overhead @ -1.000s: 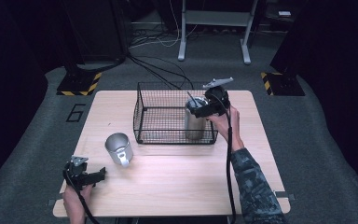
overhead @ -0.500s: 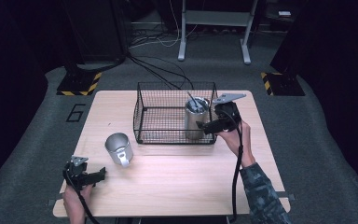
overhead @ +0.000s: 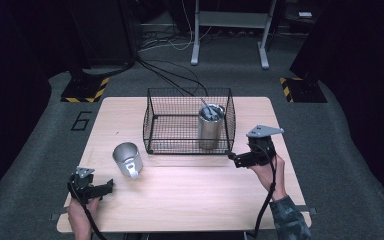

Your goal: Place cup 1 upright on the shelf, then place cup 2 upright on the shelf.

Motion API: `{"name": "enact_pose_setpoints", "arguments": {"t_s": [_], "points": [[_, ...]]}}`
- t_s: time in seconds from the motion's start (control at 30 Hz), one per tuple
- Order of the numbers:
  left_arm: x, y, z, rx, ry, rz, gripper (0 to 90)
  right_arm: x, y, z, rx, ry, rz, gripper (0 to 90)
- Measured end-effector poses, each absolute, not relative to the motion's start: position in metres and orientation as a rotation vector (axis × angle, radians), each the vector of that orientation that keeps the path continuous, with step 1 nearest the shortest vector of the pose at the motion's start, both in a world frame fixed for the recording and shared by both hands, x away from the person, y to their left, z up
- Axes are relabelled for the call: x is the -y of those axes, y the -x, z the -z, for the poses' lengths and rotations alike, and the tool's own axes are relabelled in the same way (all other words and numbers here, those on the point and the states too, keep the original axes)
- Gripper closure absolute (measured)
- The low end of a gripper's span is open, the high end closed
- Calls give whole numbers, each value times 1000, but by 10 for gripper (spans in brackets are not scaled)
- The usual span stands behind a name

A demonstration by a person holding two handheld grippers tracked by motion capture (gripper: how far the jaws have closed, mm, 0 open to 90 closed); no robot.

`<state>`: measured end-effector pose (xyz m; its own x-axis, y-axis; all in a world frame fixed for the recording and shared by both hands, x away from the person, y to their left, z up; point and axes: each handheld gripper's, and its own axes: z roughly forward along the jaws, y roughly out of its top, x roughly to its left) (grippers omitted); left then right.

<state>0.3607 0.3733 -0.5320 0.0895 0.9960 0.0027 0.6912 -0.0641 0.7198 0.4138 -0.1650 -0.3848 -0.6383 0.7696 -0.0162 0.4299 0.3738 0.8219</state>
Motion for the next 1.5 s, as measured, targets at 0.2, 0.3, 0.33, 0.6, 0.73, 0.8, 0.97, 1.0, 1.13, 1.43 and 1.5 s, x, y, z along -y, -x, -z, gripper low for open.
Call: {"name": "enact_pose_setpoints", "arguments": {"t_s": [0.2,0.3,0.33,0.6,0.73,0.8,0.97,1.0,1.13,1.43,1.5], "points": [[-373,-361,532,-1657,-1814,-705,4,189,-400,415,-2218,-1123,-1128,0],[-373,-361,532,-1656,-1815,-705,5,200,-395,429,-2213,-1167,-1120,0],[-373,-361,532,-1656,-1815,-705,5,203,-393,435,-2208,-1181,-1119,0],[-368,-359,531,-1619,-1842,-763,6,224,-380,485,-2216,-1285,-1042,0],[-365,-358,530,-1606,-1864,-745,4,235,-378,508,-2217,-1325,-1016,0],[-363,-358,530,-1607,-1870,-735,3,241,-377,516,-2201,-1360,-1015,0],[-358,-359,526,-1577,-1871,-724,3,248,-379,527,-2203,-1370,-989,0],[-357,-358,524,-1570,-1864,-714,4,247,-378,526,-2199,-1352,-989,0],[-355,-357,513,-1540,-1817,-699,4,245,-381,529,-2212,-1335,-961,0],[-347,-356,476,-1465,-1785,-711,3,246,-385,530,-2240,-1283,-948,0],[-345,-356,468,-1449,-1784,-719,2,246,-385,530,-2239,-1290,-940,0]]}}
